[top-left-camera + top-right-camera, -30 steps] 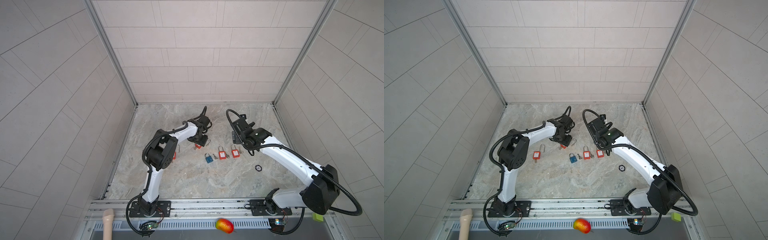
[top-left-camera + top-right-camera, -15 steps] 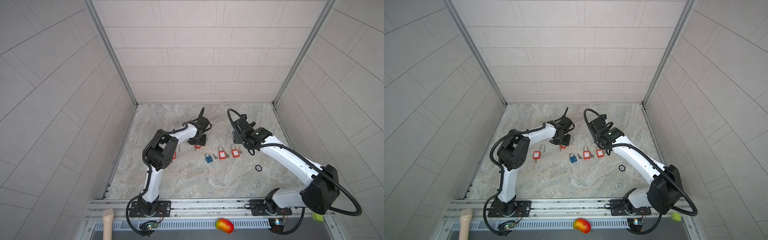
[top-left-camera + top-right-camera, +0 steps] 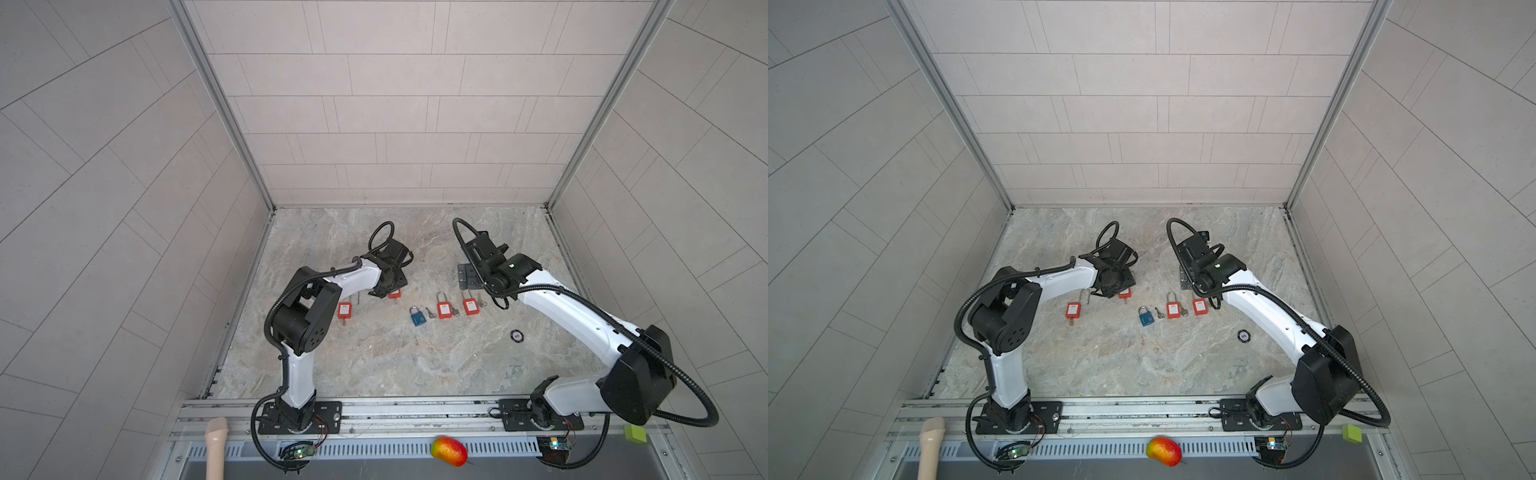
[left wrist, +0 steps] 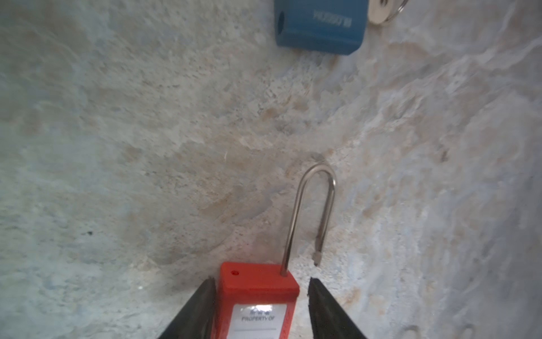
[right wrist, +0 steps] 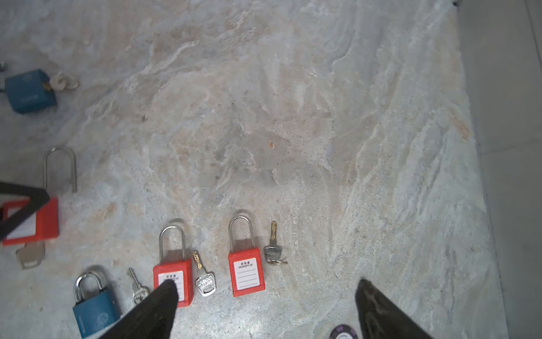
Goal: Lock with the key
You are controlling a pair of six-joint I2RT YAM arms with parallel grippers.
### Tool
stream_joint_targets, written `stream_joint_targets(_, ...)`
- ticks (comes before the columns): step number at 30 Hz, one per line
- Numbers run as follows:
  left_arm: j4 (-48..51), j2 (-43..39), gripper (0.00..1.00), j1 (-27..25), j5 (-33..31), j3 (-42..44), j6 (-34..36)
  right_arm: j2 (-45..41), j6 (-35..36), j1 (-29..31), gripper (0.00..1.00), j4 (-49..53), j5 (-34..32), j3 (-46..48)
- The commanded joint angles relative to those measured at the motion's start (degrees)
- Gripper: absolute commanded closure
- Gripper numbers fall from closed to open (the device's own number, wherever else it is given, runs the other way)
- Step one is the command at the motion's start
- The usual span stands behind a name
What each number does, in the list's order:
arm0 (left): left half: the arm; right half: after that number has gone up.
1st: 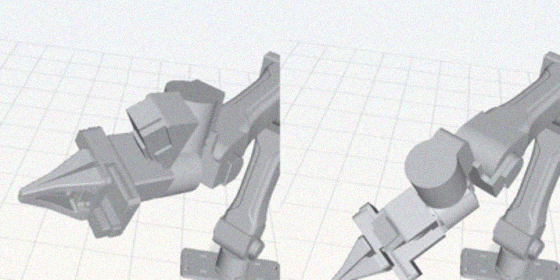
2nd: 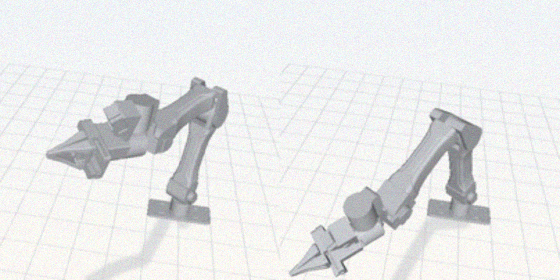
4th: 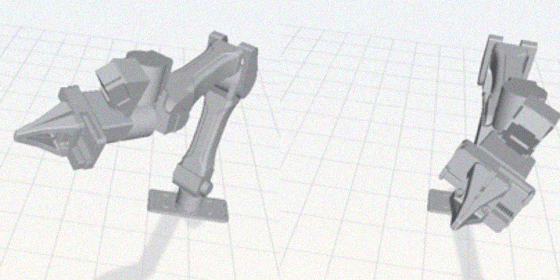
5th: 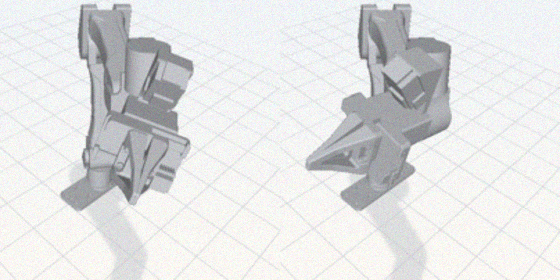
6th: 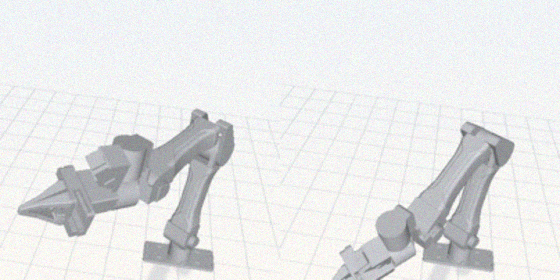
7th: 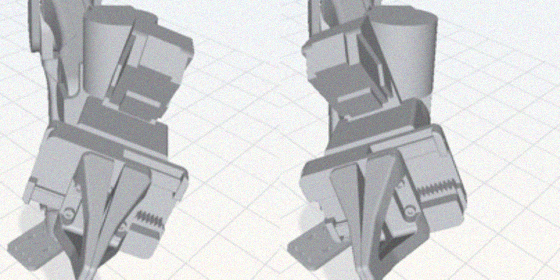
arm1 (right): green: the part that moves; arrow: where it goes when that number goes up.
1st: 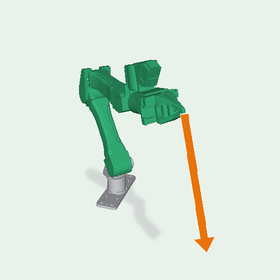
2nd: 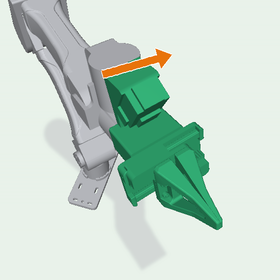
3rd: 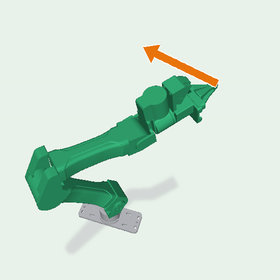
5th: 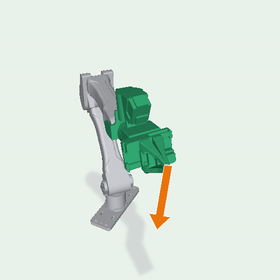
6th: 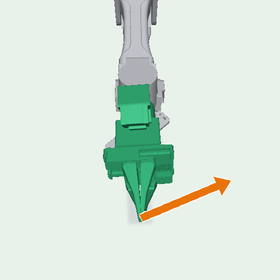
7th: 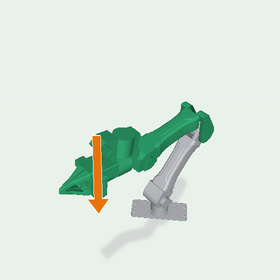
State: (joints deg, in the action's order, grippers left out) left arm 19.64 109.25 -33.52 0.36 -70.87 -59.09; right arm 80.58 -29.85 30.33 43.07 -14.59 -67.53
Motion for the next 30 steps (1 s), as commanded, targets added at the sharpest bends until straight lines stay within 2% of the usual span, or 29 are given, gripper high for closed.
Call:
stream_joint_targets(1, -4.4, -5.5, 0.42, 0.6, -3.7, 0.8, -2.1, 1.7, 1.3, 0.1, 0.01, 0.7, 6.2, -2.1)
stream_joint_targets(4, -3.7, -11.5, 0.41, 2.9, -6.3, 1.7, 3.4, 3.4, 0.9, 1.6, 0.01, 1.0, 8.4, -3.7)
stream_joint_targets(6, -3.3, -15.9, 0.41, 4.7, -7.4, 2.7, 7.4, 5.8, 0.9, 3.7, 0.06, 1.8, 9.1, -5.9)
stream_joint_targets(8, -3.5, -20.2, 0.41, 6.8, -8.4, 4.2, 11.5, 9.6, -0.3, 6.2, 0.17, 4.0, 8.9, -9.5)
stream_joint_targets(15, 1.4, -31.6, 0.4, 15.6, -0.4, 8.0, 27.7, 25.4, -3.1, 13.0, 0.23, 12.4, 10.6, -25.3)
stream_joint_targets(20, 1.7, -38.3, 0.38, 18.1, 3.6, 11.7, 39.0, 35.0, -2.8, 14.6, 0.23, 17.3, 13.6, -36.1)
stream_joint_targets(24, -1.1, -41.6, 0.36, 18.7, 6.3, 15.5, 43.0, 41.3, -1.8, 14.6, 0.24, 19.8, 16.7, -42.9)
stream_joint_targets(28, -7.9, -45.6, 0.33, 19.0, 8.2, 20.3, 43.3, 47.4, -1.5, 14.5, 0.3, 23.2, 18.2, -50.6)
stream_joint_targets(29, -8.9, -46.4, 0.3, 19.1, 7.8, 21.1, 43.2, 48.4, -1.5, 14.4, 0.3, 23.7, 17.9, -51.8)
stream_joint_targets(30, -9.5, -47.2, 0.21, 19.0, 6.6, 21.9, 42.9, 49.3, -1.6, 14.4, 0.3, 23.8, 18.1, -52.7)
